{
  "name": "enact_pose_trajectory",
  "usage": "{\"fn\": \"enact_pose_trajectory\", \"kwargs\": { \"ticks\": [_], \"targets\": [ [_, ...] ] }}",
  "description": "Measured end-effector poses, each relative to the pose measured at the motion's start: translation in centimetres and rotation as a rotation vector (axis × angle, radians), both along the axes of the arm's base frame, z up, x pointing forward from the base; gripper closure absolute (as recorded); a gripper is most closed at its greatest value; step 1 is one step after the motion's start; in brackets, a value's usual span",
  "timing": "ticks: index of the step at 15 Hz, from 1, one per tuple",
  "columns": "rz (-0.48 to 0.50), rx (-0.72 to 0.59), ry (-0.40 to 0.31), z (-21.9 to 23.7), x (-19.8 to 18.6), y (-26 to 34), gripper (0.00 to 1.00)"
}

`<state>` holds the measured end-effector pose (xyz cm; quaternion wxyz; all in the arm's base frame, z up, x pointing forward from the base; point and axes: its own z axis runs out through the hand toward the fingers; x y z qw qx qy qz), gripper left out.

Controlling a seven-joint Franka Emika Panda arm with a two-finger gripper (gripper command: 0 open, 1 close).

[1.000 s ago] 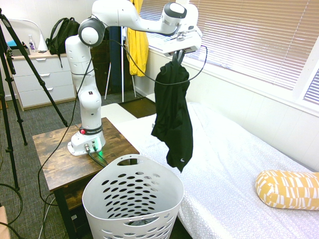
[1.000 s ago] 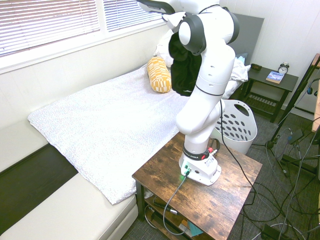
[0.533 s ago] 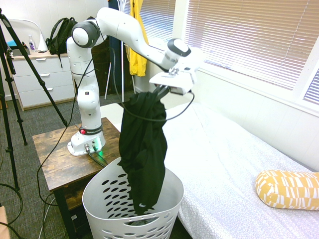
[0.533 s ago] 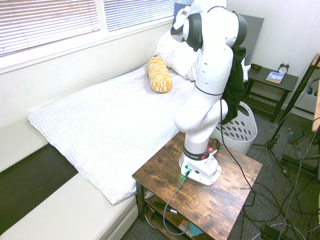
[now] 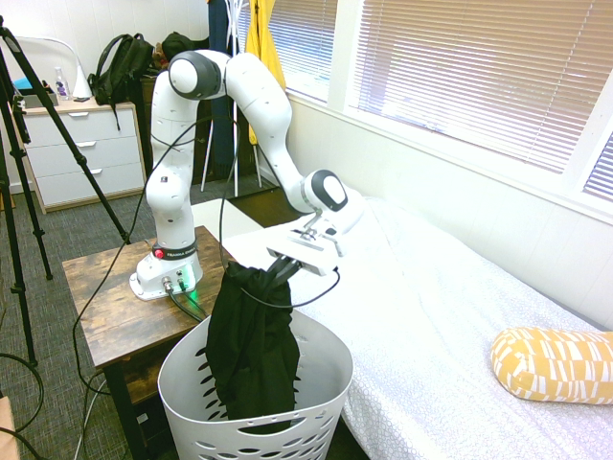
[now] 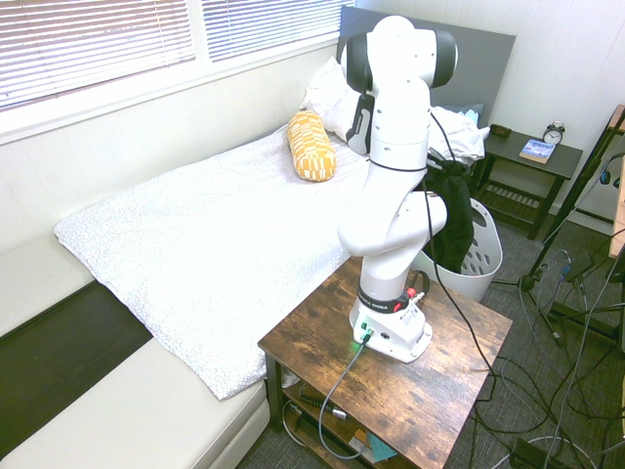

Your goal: Put my clothes in the laundry bag

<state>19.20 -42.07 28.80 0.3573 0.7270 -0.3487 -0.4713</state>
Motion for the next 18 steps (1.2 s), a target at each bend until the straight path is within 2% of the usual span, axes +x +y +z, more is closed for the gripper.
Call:
{"fn": "enact_pose_trajectory", "kwargs": {
  "ticks": [3,7,10,14,18],
  "targets": [
    [-0.021,0.005,0.040,-2.3,-1.1,-0.3,0.00],
    [-0.014,-0.005,0.025,-1.8,-1.0,-0.6,0.00],
    [-0.042,0.038,-0.150,0.2,3.3,0.4,0.00],
    [0.007,0.084,-0.442,1.4,13.6,5.4,0.00],
    [-0.017,0.130,-0.732,1.7,23.8,14.0,0.00]
  ]
}}
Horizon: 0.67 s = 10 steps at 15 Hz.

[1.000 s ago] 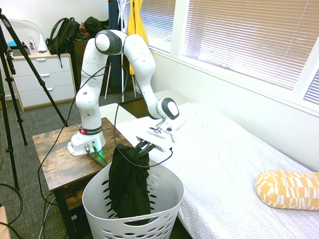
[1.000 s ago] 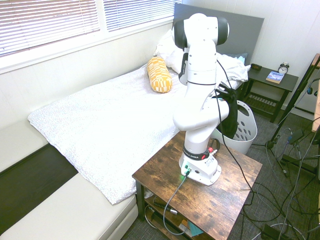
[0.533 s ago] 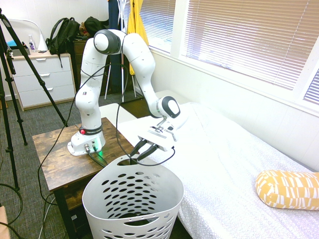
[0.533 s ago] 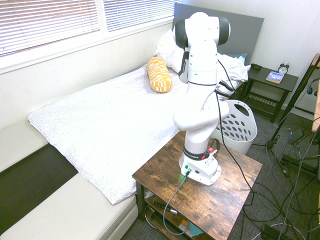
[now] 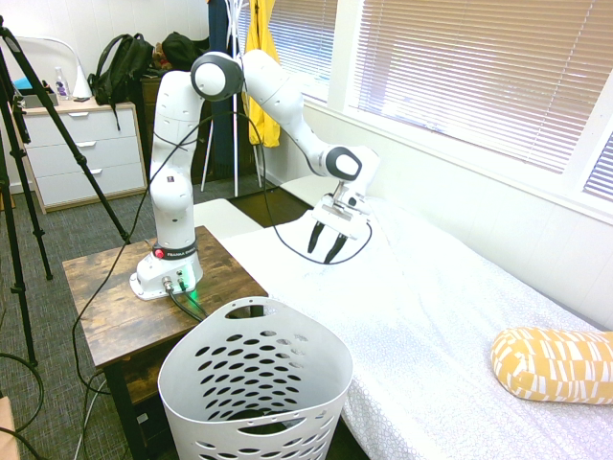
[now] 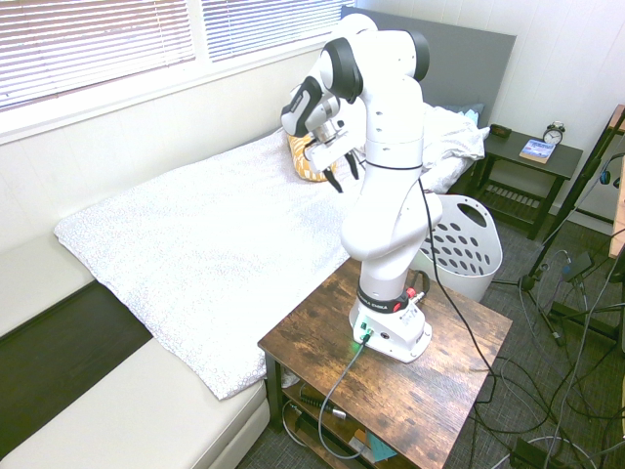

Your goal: Put my clothes in the laundry bag

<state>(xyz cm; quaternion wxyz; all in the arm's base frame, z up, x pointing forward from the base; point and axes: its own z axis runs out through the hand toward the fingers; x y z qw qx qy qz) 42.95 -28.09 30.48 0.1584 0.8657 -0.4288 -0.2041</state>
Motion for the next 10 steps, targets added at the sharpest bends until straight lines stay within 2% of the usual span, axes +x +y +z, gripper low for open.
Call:
{"fn": "enact_pose_trajectory", "kwargs": {
  "ticks": [4,7,8,10],
  "targets": [
    [-0.006,0.036,-0.266,1.5,6.8,8.1,0.00],
    [0.063,0.064,-0.461,3.7,10.3,15.5,0.00],
    [0.096,0.071,-0.507,4.1,10.6,17.5,0.00],
    [0.164,0.066,-0.532,3.9,9.9,20.7,0.00]
  ]
}}
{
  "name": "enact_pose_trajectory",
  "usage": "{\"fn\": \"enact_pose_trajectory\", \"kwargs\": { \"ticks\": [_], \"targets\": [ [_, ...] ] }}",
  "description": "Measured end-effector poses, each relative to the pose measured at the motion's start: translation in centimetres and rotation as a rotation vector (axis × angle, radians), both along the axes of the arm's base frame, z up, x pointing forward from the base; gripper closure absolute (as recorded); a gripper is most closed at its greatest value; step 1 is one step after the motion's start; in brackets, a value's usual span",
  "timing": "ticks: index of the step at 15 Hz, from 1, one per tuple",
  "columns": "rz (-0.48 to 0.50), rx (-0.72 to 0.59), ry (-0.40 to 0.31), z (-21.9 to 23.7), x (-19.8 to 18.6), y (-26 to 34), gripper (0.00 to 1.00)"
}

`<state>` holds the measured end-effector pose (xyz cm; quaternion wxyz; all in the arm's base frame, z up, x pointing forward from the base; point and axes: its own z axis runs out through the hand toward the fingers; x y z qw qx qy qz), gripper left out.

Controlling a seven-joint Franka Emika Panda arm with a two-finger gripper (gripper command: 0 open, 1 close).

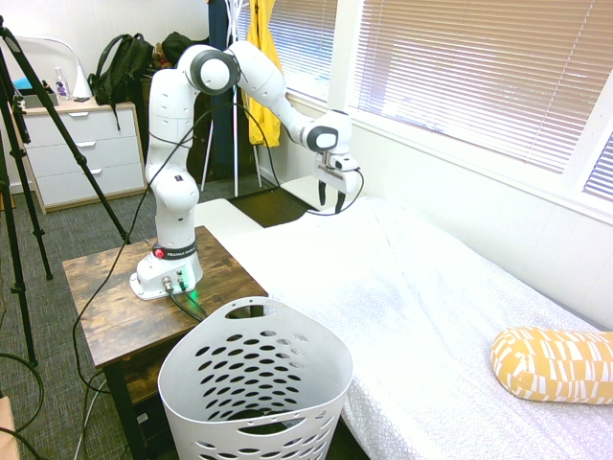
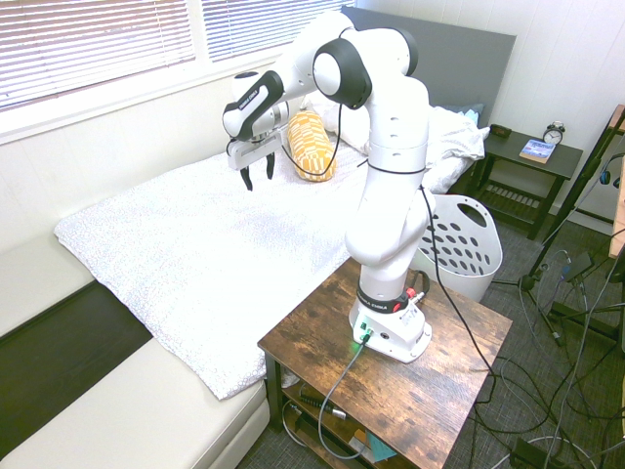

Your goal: Put my clothes in the laundry bag

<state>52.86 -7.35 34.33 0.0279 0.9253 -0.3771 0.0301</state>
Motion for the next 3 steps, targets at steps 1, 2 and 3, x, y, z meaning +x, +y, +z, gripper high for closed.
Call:
{"fn": "enact_pose_trajectory", "kwargs": {
  "ticks": [1,2,3],
  "targets": [
    [0.029,-0.010,-0.001,-0.3,-0.7,1.7,0.00],
    [0.054,-0.020,-0.002,-0.4,-1.4,3.1,0.00],
    [0.072,-0.027,-0.003,-0.3,-2.1,4.3,0.00]
  ]
}}
